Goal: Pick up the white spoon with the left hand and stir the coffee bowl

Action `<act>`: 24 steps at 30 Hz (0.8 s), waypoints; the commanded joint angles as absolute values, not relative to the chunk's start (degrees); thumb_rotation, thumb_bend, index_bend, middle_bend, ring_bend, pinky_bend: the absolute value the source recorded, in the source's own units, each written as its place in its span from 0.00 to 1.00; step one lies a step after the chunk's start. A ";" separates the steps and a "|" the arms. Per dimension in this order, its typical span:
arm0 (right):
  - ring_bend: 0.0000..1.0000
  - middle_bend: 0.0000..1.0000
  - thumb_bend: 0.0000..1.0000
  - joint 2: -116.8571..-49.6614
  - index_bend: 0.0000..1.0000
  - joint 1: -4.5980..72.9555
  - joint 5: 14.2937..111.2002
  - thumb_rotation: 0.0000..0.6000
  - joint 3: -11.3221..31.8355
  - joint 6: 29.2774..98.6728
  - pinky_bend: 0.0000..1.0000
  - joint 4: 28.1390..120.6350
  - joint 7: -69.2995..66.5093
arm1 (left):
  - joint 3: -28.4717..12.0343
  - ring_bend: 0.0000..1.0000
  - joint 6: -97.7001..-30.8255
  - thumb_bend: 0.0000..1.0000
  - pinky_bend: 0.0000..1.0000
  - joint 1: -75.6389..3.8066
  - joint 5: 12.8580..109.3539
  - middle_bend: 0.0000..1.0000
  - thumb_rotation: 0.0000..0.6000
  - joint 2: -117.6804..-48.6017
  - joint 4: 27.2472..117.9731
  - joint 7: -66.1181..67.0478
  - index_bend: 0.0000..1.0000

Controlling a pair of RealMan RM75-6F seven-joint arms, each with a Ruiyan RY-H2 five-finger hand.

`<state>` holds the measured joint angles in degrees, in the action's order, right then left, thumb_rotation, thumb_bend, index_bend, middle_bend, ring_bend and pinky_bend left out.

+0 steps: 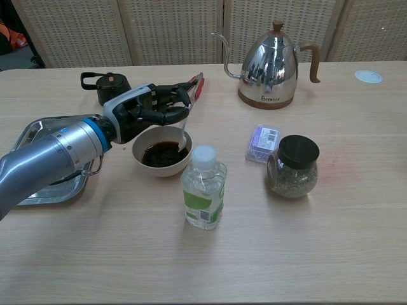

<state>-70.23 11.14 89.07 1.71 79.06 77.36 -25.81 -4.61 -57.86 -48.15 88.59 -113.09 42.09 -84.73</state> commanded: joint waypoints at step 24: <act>0.00 0.00 0.00 -70.23 0.00 11.12 89.27 1.00 1.58 79.14 0.00 77.40 -25.81 | -1.07 0.00 -60.28 0.48 0.00 -45.23 90.02 0.00 1.00 -113.39 42.20 -87.50 0.66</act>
